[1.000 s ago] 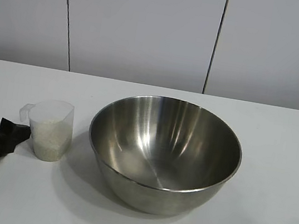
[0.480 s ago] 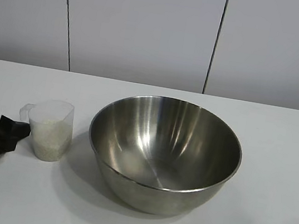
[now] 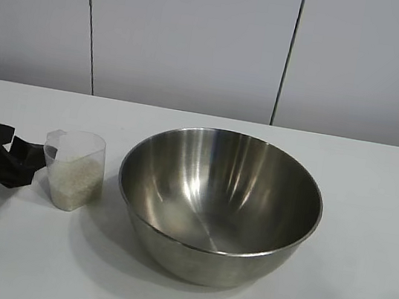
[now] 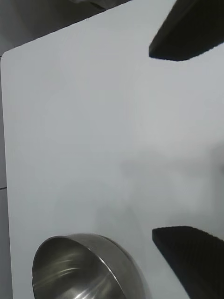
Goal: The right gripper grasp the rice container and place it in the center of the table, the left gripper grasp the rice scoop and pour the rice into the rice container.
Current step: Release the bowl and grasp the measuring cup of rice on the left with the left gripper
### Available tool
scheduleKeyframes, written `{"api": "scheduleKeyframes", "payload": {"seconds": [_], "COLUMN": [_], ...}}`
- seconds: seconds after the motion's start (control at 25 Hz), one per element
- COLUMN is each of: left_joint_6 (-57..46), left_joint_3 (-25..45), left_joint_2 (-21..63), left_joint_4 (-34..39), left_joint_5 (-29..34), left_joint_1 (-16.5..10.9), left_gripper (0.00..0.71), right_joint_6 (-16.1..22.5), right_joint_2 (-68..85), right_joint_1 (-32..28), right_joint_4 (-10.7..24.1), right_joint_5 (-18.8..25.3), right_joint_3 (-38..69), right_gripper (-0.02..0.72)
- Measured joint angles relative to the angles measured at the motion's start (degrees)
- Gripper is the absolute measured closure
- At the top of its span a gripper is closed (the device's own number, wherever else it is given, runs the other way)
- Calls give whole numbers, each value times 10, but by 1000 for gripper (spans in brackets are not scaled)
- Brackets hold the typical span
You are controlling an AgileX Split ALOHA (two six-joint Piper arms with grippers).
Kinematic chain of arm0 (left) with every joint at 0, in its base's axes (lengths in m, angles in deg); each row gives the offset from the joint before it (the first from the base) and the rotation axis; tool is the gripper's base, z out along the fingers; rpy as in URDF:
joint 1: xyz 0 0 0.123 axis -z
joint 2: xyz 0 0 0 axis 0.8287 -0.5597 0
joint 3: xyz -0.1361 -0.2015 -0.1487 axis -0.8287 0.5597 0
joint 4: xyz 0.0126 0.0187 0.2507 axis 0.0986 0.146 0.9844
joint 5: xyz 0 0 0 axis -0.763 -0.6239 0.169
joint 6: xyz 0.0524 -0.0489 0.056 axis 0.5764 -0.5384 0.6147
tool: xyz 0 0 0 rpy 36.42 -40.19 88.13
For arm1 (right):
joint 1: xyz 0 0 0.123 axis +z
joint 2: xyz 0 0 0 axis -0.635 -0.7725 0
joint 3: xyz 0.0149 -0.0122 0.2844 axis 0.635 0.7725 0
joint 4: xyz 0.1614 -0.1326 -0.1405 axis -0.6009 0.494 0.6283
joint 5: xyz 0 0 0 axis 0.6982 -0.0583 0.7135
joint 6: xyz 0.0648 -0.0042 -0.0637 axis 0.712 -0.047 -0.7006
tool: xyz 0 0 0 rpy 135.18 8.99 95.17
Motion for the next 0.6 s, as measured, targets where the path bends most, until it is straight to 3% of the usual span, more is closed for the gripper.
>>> {"api": "scheduleKeyframes", "payload": {"seconds": [0.6], "left_joint_6": [0], "left_joint_3": [-27], "left_joint_2": [0], "left_joint_4": [34], "left_joint_5": [0], "left_joint_1": [0], "left_gripper": [168], "right_joint_6": [0], "right_joint_2": [0], "right_joint_1": [0], "right_joint_4": [4], "right_joint_5": [-1], "right_joint_3": [0], "right_gripper": [43]}}
